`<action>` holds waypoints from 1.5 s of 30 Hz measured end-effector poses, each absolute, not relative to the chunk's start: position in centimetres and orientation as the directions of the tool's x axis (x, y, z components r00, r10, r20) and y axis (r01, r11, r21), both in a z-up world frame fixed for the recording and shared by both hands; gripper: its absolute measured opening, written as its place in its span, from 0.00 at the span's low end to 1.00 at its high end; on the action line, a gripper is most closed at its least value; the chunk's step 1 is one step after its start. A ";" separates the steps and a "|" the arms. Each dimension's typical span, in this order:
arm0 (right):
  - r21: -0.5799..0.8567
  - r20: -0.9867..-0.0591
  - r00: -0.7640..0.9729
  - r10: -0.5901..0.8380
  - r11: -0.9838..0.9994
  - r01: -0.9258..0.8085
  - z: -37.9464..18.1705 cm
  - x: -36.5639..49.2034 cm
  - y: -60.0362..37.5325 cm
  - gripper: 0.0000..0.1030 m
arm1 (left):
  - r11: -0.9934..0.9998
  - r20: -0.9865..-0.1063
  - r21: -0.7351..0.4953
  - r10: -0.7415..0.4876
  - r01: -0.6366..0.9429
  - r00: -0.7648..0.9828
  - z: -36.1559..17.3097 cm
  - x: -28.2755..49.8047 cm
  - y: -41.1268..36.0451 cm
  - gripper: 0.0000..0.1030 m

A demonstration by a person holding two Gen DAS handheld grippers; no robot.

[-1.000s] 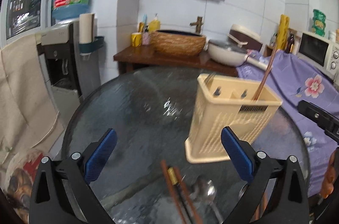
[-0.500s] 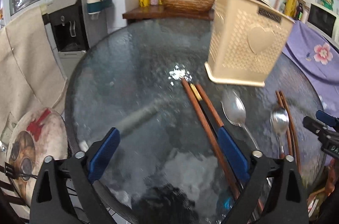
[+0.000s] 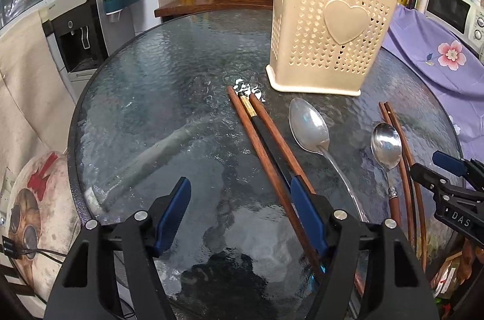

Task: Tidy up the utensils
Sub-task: 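Open both tools and move them back over the remaining utensils, then grasp a brown chopstick with the right tool while the left tool grasps another chopstick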

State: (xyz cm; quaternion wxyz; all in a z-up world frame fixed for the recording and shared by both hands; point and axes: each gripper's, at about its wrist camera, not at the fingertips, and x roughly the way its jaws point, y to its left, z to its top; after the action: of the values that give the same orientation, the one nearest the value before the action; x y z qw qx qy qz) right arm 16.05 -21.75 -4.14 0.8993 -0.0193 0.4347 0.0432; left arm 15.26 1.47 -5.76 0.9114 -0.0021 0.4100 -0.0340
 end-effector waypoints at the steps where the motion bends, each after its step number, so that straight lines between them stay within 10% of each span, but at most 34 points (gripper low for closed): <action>1: 0.003 -0.784 0.618 0.060 0.996 -0.093 -4.1 16.1 -21.8 0.60 | 0.998 -0.748 -0.030 -0.064 0.062 0.661 -5.8 15.2 1.4 0.65; 34: 0.039 -0.818 0.572 0.062 0.998 -0.053 -4.2 20.3 -23.3 0.35 | 1.000 -0.791 0.015 -0.002 0.023 0.612 -6.0 20.6 3.4 0.58; 45: 0.078 -0.831 0.548 0.095 0.995 -0.055 -4.0 24.0 -22.8 0.18 | 1.000 -0.807 0.012 -0.006 0.027 0.591 -5.7 24.4 3.7 0.41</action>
State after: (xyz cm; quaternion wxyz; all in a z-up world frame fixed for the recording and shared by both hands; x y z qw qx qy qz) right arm 24.04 -22.78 -3.99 0.8794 0.0213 0.4737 0.0428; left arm 24.36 3.68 -5.72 0.8918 0.0115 0.4521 -0.0093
